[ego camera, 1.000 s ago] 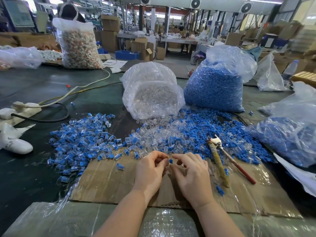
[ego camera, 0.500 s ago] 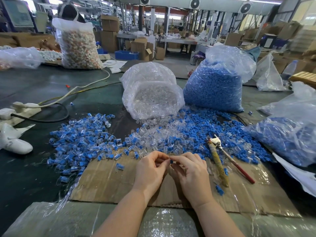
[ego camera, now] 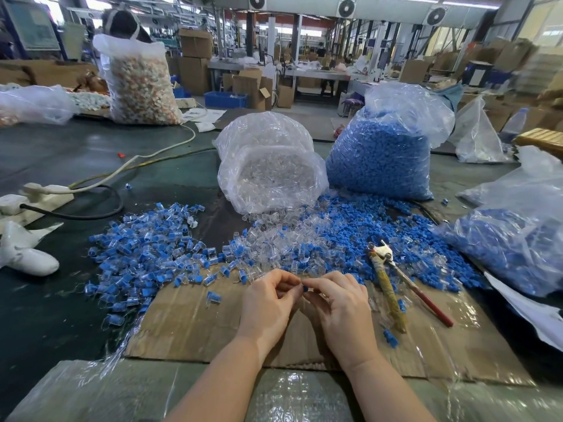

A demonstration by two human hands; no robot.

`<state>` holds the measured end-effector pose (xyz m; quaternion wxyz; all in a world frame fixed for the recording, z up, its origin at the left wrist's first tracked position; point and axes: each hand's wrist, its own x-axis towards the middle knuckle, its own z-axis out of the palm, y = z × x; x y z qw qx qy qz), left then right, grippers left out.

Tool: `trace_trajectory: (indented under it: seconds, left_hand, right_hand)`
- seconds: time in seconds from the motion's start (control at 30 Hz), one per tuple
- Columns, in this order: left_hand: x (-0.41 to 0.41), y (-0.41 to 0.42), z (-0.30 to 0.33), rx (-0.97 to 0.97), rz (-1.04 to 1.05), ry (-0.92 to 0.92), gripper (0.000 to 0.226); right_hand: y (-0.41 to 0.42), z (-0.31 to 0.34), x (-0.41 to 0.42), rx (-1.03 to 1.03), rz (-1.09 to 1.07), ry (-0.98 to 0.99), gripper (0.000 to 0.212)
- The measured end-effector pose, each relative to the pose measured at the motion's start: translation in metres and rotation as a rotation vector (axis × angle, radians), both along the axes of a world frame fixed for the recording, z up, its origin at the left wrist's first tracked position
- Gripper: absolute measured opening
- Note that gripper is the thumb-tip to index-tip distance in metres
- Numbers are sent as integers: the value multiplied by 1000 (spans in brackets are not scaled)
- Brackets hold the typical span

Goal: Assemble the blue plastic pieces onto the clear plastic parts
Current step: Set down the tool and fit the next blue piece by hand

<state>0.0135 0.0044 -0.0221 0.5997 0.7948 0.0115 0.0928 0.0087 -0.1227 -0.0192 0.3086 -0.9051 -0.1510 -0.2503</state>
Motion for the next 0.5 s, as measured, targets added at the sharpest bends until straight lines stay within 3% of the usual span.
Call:
trace_trajectory:
  seconds: [0.17,0.5]
  left_hand:
    - [1,0,-1,3,0,3,15]
    - [2,0,-2,0,7,-3,16]
  right_hand:
    - [0,0,0,3,3,-9,47]
    - [1,2,0,0,5,-42,50]
